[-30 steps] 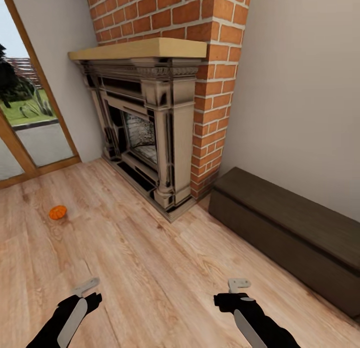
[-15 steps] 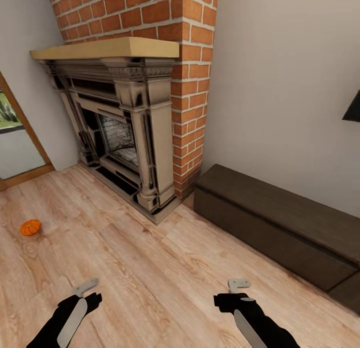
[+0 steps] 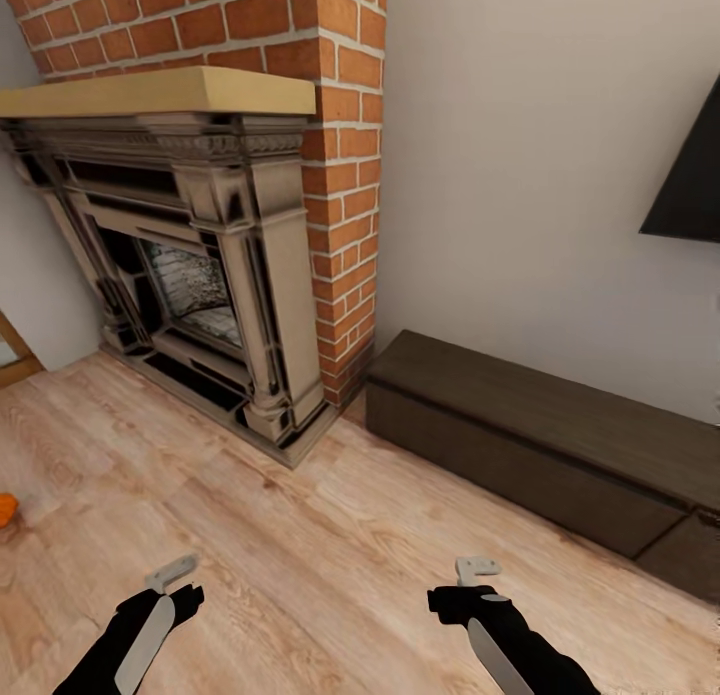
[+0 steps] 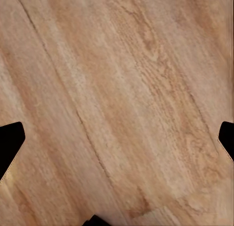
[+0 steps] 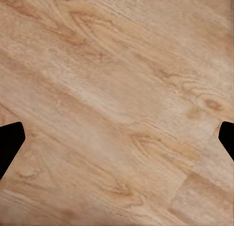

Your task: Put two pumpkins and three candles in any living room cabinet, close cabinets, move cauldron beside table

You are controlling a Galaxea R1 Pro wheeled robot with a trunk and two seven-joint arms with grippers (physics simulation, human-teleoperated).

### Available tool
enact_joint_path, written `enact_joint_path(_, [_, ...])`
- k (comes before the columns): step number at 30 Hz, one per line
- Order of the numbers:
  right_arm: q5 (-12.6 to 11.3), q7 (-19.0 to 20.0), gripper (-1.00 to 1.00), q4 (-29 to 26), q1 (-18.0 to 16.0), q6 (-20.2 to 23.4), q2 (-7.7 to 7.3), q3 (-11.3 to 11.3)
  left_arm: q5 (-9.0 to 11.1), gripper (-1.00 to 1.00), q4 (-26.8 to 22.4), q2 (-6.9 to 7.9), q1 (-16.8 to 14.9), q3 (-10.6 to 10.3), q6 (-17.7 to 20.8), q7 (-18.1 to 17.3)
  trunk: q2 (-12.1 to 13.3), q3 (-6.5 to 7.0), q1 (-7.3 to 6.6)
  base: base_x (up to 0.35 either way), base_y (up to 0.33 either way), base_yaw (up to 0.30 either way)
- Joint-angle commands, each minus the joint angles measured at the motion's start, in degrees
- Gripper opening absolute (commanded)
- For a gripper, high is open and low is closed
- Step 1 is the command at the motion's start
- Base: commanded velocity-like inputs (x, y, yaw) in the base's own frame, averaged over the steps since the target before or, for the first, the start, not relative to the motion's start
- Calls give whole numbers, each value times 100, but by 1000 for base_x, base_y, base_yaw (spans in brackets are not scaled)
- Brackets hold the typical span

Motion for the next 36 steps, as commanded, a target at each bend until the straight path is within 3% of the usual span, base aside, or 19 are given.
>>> enact_joint_path(1, [-57,-58,100,-10,-7,11,-7,29,58,100,-10,1,0,-3,14,40,-2,-5,2,200,230,-281])
enact_joint_path(11, [-57,-57,100,-8,-7,11,-7,28,50,100,-10,-1,0,-6,13,42,-2,-5,2,182,138,-281])
enact_joint_path(36, [-66,-57,100,6,-7,11,-7,28,50,100,-10,7,0,-6,14,41,-2,-5,2,8,29,-281])
